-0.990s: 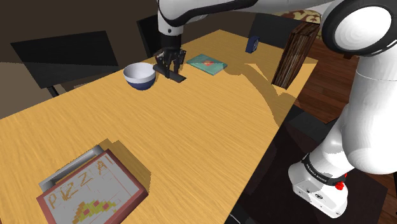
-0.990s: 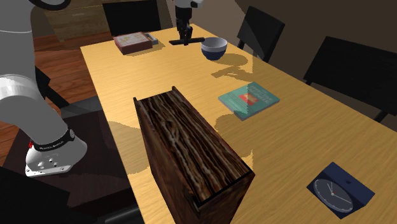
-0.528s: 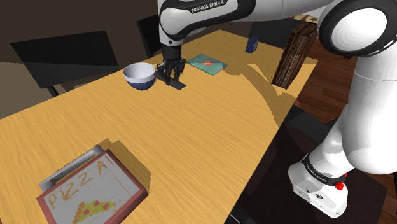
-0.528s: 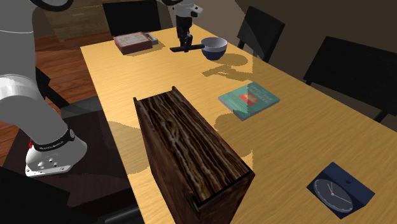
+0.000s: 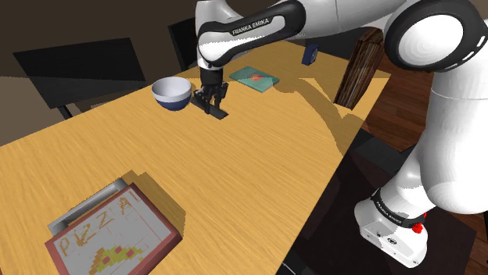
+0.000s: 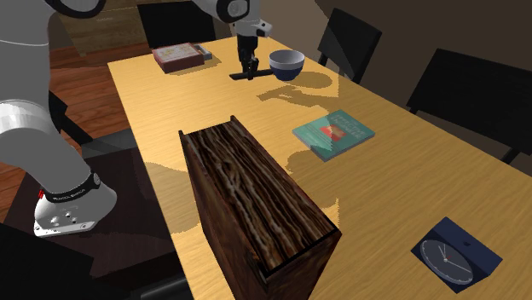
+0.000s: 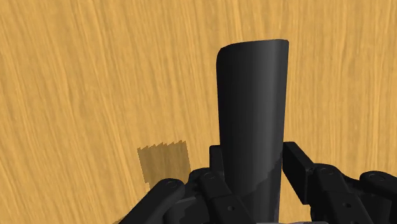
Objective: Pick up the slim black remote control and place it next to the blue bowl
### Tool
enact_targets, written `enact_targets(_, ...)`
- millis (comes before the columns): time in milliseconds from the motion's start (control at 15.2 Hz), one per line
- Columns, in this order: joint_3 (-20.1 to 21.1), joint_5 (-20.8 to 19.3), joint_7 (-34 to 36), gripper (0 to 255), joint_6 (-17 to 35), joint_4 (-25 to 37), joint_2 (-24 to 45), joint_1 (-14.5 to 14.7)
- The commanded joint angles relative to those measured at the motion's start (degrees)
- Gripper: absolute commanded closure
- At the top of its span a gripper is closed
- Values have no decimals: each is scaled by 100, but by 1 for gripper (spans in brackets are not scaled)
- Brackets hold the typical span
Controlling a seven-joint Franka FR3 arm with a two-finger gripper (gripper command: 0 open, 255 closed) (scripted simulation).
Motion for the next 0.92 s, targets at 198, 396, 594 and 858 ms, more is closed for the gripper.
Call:
enact_targets(198, 1, 9, -28, 255, 328, -205, 119, -1)
enact_targets(396, 2, 13, -42, 255, 515, -298, 214, 0)
enact_targets(594, 3, 17, -53, 255, 653, -361, 289, 1)
enact_targets(858, 3, 17, -53, 255, 652, -360, 290, 1)
